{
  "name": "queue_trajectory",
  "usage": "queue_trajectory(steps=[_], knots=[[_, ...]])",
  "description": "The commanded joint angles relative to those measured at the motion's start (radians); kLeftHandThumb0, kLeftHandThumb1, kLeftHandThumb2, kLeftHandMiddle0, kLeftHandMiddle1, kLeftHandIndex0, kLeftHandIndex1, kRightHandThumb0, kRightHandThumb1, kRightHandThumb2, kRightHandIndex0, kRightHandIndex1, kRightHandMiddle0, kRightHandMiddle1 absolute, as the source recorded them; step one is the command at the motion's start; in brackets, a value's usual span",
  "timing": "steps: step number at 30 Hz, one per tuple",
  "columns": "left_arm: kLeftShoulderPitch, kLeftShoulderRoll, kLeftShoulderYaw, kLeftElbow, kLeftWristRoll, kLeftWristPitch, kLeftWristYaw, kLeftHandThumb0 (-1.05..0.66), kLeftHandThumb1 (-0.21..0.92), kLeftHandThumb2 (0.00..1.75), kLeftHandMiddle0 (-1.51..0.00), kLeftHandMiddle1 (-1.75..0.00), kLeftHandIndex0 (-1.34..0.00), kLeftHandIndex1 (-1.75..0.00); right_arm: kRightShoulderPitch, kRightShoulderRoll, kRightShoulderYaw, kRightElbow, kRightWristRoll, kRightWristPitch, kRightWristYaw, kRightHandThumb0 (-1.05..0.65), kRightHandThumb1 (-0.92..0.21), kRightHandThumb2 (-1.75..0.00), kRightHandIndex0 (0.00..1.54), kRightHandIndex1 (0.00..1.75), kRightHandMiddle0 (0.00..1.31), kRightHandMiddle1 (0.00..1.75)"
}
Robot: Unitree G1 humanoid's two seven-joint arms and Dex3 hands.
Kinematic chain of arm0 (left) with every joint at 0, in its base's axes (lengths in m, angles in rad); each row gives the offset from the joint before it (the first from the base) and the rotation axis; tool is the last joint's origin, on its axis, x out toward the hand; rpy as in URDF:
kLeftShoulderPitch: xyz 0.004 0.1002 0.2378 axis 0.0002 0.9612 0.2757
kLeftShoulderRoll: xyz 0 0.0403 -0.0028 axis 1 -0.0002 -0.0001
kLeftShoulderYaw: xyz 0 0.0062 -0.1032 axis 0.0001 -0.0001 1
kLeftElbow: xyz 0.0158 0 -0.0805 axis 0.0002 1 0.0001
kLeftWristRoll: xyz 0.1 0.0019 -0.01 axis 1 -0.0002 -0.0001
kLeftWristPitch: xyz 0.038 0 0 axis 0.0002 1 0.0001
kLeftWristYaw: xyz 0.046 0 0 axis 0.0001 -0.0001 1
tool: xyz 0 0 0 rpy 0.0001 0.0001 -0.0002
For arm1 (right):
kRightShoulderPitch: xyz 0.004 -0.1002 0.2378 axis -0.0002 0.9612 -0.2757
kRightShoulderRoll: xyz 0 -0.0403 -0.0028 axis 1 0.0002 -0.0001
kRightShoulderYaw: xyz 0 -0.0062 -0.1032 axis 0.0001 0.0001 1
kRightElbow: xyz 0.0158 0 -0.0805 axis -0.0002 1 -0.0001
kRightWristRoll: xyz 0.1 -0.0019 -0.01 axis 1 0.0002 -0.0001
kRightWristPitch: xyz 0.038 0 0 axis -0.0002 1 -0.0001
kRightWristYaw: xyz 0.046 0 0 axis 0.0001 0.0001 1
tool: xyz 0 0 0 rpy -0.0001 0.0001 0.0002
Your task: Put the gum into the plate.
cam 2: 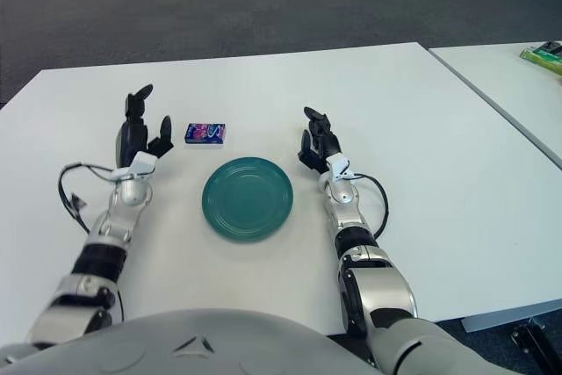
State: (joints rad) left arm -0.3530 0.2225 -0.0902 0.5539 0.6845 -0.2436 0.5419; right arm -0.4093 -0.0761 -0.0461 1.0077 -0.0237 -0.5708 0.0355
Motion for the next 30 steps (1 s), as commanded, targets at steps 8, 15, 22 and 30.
queue_trajectory(steps=[8,15,22,30], knots=[[-0.396,0.119,-0.303,0.430,0.254,0.049,-0.072,-1.05,0.92,0.56,-0.22,0.00,-0.12,-0.98,0.097,0.048,0.000,0.103,-0.002,0.089,-0.013,-0.81,-0.92,-0.94,0.19,0.01,0.00,0.59],[-0.495,0.105,-0.377,0.569,0.225,0.001,-0.166,-1.05,0.92,0.56,-0.17,0.00,-0.09,-0.94,0.106,0.049,0.001,0.098,-0.005,0.085,-0.020,-0.81,-0.92,-0.94,0.21,0.01,0.00,0.61],[-0.559,0.072,-0.427,0.686,0.210,-0.021,-0.227,-1.05,0.92,0.52,-0.18,-0.01,-0.09,-0.93,0.120,0.050,0.003,0.083,-0.004,0.078,-0.014,-0.81,-0.92,-0.94,0.21,0.01,0.00,0.60],[-0.609,0.053,-0.457,0.754,0.198,-0.023,-0.308,-1.05,0.92,0.43,-0.24,-0.02,-0.09,-0.94,0.132,0.050,0.004,0.073,-0.005,0.072,-0.014,-0.81,-0.92,-0.94,0.21,0.01,0.00,0.59]])
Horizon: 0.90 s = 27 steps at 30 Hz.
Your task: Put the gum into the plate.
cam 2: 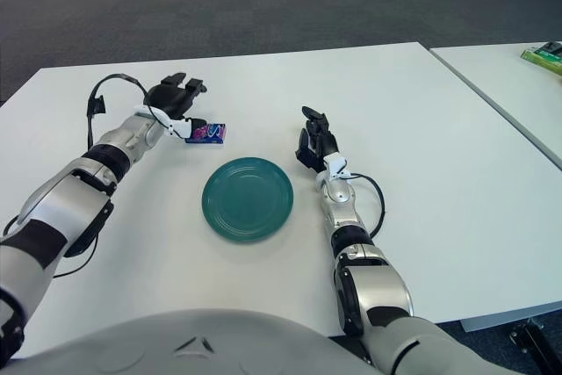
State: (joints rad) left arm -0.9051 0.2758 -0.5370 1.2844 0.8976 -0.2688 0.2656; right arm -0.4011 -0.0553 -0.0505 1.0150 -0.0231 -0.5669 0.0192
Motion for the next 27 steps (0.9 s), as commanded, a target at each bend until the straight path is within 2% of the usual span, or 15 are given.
queue_trajectory(steps=[1,11,18,27], knots=[[-0.060,-0.002,-0.012,0.028,-0.017,0.001,-0.039,-1.05,0.92,0.42,-0.25,-0.03,-0.10,-0.94,0.125,0.029,0.009,0.065,-0.005,0.068,0.002,-0.81,-0.92,-0.94,0.21,0.01,0.00,0.59],[-0.066,-0.031,-0.001,0.055,-0.093,-0.031,-0.178,-1.01,0.92,0.33,-0.36,-0.06,-0.16,-0.99,0.143,0.033,0.011,0.051,-0.011,0.061,-0.014,-0.79,-0.92,-0.96,0.23,0.01,0.00,0.60],[-0.072,-0.058,-0.003,0.072,-0.129,-0.006,-0.292,-0.99,0.92,0.32,-0.38,-0.07,-0.15,-0.99,0.150,0.036,0.006,0.042,-0.004,0.071,-0.014,-0.79,-0.92,-0.97,0.23,0.01,0.00,0.59],[-0.063,-0.063,-0.014,0.078,-0.132,0.008,-0.329,-0.99,0.92,0.35,-0.41,-0.09,-0.15,-0.99,0.156,0.040,0.003,0.038,-0.001,0.074,-0.022,-0.78,-0.92,-0.97,0.22,0.00,0.00,0.57]])
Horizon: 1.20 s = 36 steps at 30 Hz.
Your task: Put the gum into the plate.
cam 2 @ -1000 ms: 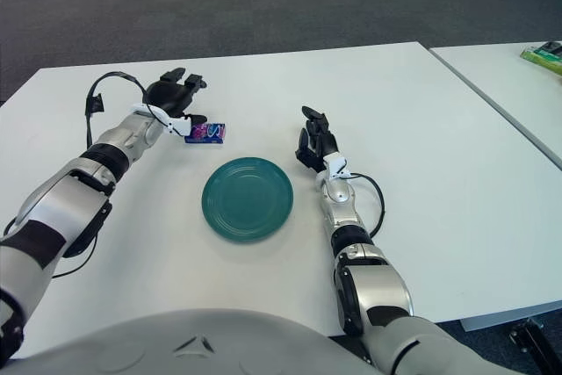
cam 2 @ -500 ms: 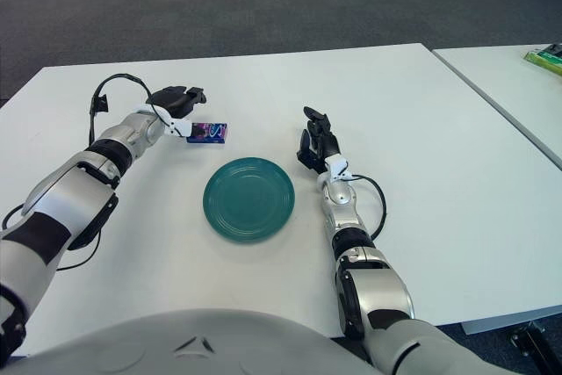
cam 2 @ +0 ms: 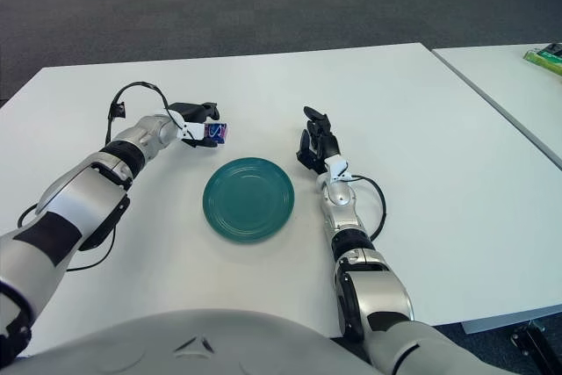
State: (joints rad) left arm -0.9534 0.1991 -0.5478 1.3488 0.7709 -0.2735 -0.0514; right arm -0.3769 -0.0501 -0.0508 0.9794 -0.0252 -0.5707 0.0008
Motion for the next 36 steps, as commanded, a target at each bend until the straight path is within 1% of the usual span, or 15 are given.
queue_trajectory(steps=[1,17,20,22,24,26,27,28,29,31,32,33,34,35,36], knots=[[-0.010,0.012,-0.008,0.015,-0.003,0.013,-0.016,-0.99,0.92,0.35,-0.41,-0.09,-0.15,-0.99,0.132,0.036,0.002,0.075,0.001,0.077,-0.007,-0.78,-0.92,-0.97,0.22,0.00,0.00,0.57],[0.040,-0.024,-0.056,0.029,0.010,0.047,-0.086,-0.95,0.92,0.26,-0.41,-0.11,-0.12,-1.04,0.131,0.035,-0.020,0.093,0.017,0.064,-0.004,-0.77,-0.92,-0.96,0.22,0.00,0.00,0.60],[0.056,-0.026,-0.076,0.035,0.026,0.059,-0.072,-0.93,0.92,0.22,-0.41,-0.11,-0.12,-1.06,0.130,0.036,-0.021,0.095,0.014,0.065,-0.008,-0.77,-0.92,-0.96,0.22,0.00,0.00,0.60],[0.076,-0.025,-0.093,0.041,0.041,0.070,-0.051,-0.88,0.92,0.16,-0.41,-0.14,-0.14,-1.09,0.129,0.037,-0.023,0.097,0.013,0.065,-0.011,-0.77,-0.92,-0.96,0.22,0.00,0.00,0.60],[0.091,-0.025,-0.105,0.046,0.049,0.078,-0.037,-0.86,0.92,0.13,-0.37,-0.25,-0.14,-1.12,0.128,0.038,-0.024,0.099,0.013,0.065,-0.012,-0.76,-0.92,-0.95,0.22,0.00,0.00,0.60],[0.099,-0.025,-0.111,0.047,0.053,0.082,-0.030,-0.84,0.91,0.09,-0.28,-0.51,-0.15,-1.23,0.126,0.038,-0.025,0.102,0.012,0.065,-0.015,-0.76,-0.92,-0.95,0.22,0.00,0.00,0.60],[0.101,-0.026,-0.113,0.047,0.054,0.082,-0.028,-0.83,0.91,0.08,-0.27,-0.56,-0.15,-1.28,0.125,0.038,-0.026,0.104,0.012,0.065,-0.016,-0.76,-0.92,-0.95,0.22,0.00,0.00,0.60],[0.104,-0.025,-0.118,0.048,0.058,0.086,-0.017,-0.81,0.91,0.07,-0.24,-0.65,-0.14,-1.36,0.125,0.037,-0.026,0.106,0.010,0.064,-0.016,-0.76,-0.92,-0.95,0.22,0.00,0.00,0.60],[0.106,-0.025,-0.121,0.048,0.060,0.089,-0.009,-0.74,0.91,0.07,-0.22,-0.77,-0.14,-1.44,0.124,0.036,-0.026,0.108,0.010,0.064,-0.017,-0.75,-0.92,-0.95,0.21,0.00,0.00,0.60],[0.110,-0.024,-0.127,0.049,0.063,0.095,0.008,-0.68,0.90,0.07,-0.20,-0.89,-0.14,-1.50,0.123,0.035,-0.026,0.111,0.008,0.063,-0.018,-0.74,-0.92,-0.96,0.21,0.00,0.00,0.61],[0.112,-0.023,-0.132,0.048,0.066,0.098,0.023,-0.61,0.90,0.08,-0.19,-0.96,-0.14,-1.54,0.122,0.034,-0.026,0.112,0.007,0.062,-0.018,-0.74,-0.92,-0.96,0.21,0.00,0.00,0.61],[0.113,-0.021,-0.135,0.048,0.068,0.101,0.035,-0.56,0.89,0.14,-0.18,-1.00,-0.20,-1.54,0.122,0.034,-0.026,0.113,0.006,0.061,-0.018,-0.73,-0.92,-0.96,0.21,0.00,0.00,0.61],[0.116,-0.020,-0.143,0.047,0.074,0.105,0.062,-0.49,0.87,0.24,-0.17,-1.08,-0.29,-1.53,0.122,0.032,-0.026,0.114,0.005,0.061,-0.017,-0.73,-0.92,-0.96,0.21,0.00,0.00,0.61],[0.118,-0.019,-0.148,0.046,0.078,0.108,0.079,-0.45,0.85,0.34,-0.15,-1.15,-0.34,-1.54,0.122,0.032,-0.026,0.114,0.005,0.060,-0.017,-0.73,-0.92,-0.96,0.20,0.00,0.00,0.61],[0.128,-0.018,-0.159,0.046,0.088,0.111,0.112,-0.43,0.84,0.38,-0.15,-1.17,-0.36,-1.54,0.122,0.031,-0.026,0.114,0.004,0.060,-0.017,-0.73,-0.92,-0.96,0.20,0.00,0.00,0.61]])
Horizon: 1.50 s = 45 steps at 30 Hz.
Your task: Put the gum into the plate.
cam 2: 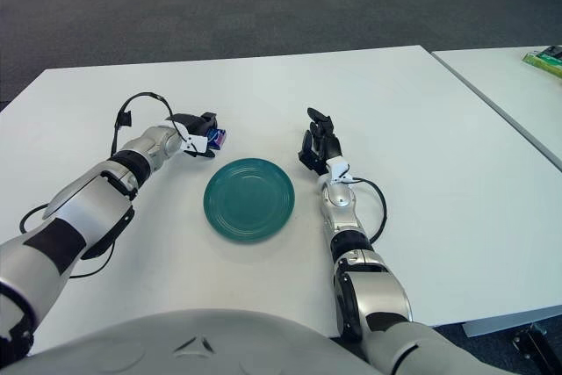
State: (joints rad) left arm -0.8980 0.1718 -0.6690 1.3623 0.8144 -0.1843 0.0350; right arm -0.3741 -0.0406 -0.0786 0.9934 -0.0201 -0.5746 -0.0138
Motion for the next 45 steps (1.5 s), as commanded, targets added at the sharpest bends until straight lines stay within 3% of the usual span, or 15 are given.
queue_trajectory(steps=[1,2,4,7,14,32,38,45], knots=[[0.079,0.010,-0.046,0.032,0.050,0.025,0.048,-0.41,0.81,0.45,-0.14,-1.23,-0.39,-1.55,0.119,0.021,0.001,0.101,-0.001,0.065,-0.002,-0.72,-0.92,-0.96,0.20,0.00,0.00,0.62],[0.094,0.011,-0.058,0.032,0.063,0.029,0.099,-0.40,0.80,0.48,-0.14,-1.25,-0.40,-1.55,0.119,0.020,0.000,0.101,0.000,0.064,-0.002,-0.72,-0.92,-0.96,0.19,0.00,0.00,0.62],[0.116,0.013,-0.072,0.032,0.077,0.029,0.175,-0.17,0.60,0.86,-0.32,-1.48,-0.41,-1.67,0.119,0.018,-0.001,0.099,0.001,0.063,0.000,-0.72,-0.92,-0.96,0.19,0.00,0.00,0.62],[0.131,0.010,-0.078,0.034,0.078,0.023,0.232,-0.06,0.40,1.14,-0.53,-1.54,-0.46,-1.72,0.121,0.016,-0.002,0.096,0.003,0.062,0.004,-0.72,-0.92,-0.97,0.19,0.00,0.00,0.62],[0.119,0.007,-0.066,0.030,0.055,-0.008,0.298,0.00,0.20,1.37,-0.76,-1.50,-0.53,-1.74,0.118,0.012,-0.008,0.097,0.005,0.067,0.004,-0.72,-0.92,-0.97,0.18,0.00,0.00,0.61],[0.031,0.058,-0.049,0.002,0.048,-0.072,0.382,0.00,0.17,1.46,-0.75,-1.65,-0.49,-1.75,0.106,0.017,-0.019,0.109,0.013,0.066,-0.001,-0.77,-0.92,-0.97,0.21,0.01,0.00,0.65],[-0.012,0.102,-0.014,-0.039,0.025,-0.132,0.477,0.00,0.17,1.45,-0.76,-1.63,-0.50,-1.75,0.106,0.018,-0.018,0.108,0.013,0.072,0.009,-0.78,-0.92,-0.96,0.22,0.01,0.00,0.65],[-0.039,0.166,0.041,-0.173,0.015,-0.200,0.646,0.00,0.17,1.45,-0.77,-1.61,-0.51,-1.75,0.104,0.019,-0.017,0.106,0.011,0.074,0.016,-0.79,-0.92,-0.96,0.23,0.01,0.00,0.65]])
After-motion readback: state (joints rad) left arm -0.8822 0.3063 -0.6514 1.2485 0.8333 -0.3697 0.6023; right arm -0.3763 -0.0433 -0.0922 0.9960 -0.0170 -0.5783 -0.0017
